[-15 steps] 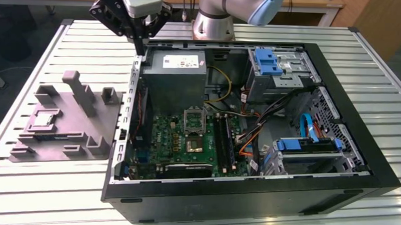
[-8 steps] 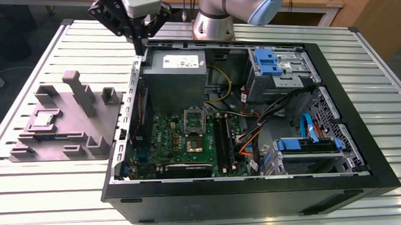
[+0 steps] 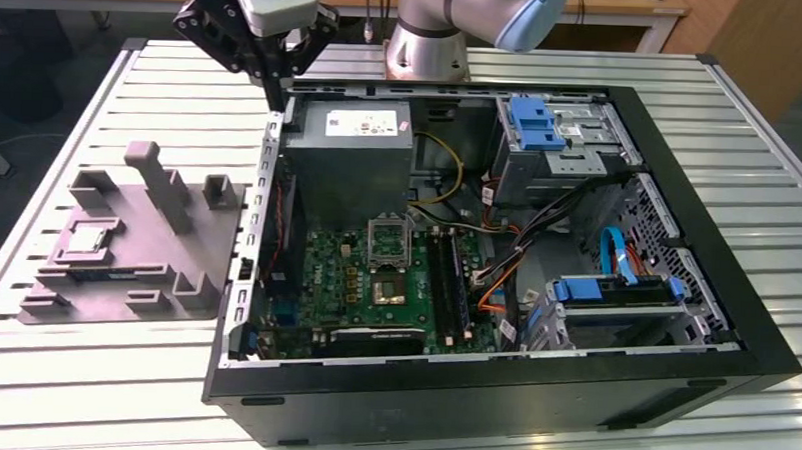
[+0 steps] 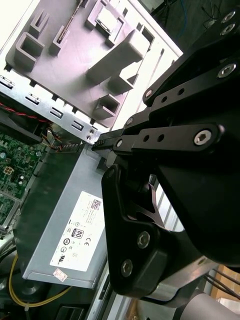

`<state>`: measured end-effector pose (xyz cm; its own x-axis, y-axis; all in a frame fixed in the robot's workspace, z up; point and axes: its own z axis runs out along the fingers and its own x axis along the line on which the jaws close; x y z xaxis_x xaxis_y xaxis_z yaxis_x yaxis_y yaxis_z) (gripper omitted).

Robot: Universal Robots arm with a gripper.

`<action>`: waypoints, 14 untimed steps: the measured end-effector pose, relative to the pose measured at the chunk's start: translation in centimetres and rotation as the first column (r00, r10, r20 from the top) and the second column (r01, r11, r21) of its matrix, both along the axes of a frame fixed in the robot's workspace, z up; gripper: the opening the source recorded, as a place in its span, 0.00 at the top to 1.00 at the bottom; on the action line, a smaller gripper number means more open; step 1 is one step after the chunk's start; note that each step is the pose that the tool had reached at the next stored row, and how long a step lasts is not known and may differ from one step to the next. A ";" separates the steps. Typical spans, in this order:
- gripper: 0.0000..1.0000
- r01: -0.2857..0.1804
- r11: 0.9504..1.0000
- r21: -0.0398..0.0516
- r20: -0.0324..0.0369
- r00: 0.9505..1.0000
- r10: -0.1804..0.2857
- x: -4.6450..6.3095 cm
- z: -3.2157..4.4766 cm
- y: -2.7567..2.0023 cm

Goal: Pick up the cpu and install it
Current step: 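Reach for the cpu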

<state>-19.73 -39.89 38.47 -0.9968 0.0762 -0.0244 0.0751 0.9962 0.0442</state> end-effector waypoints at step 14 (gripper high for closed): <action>0.89 0.000 1.000 0.000 0.000 1.000 0.000 -0.3 -0.03 0.00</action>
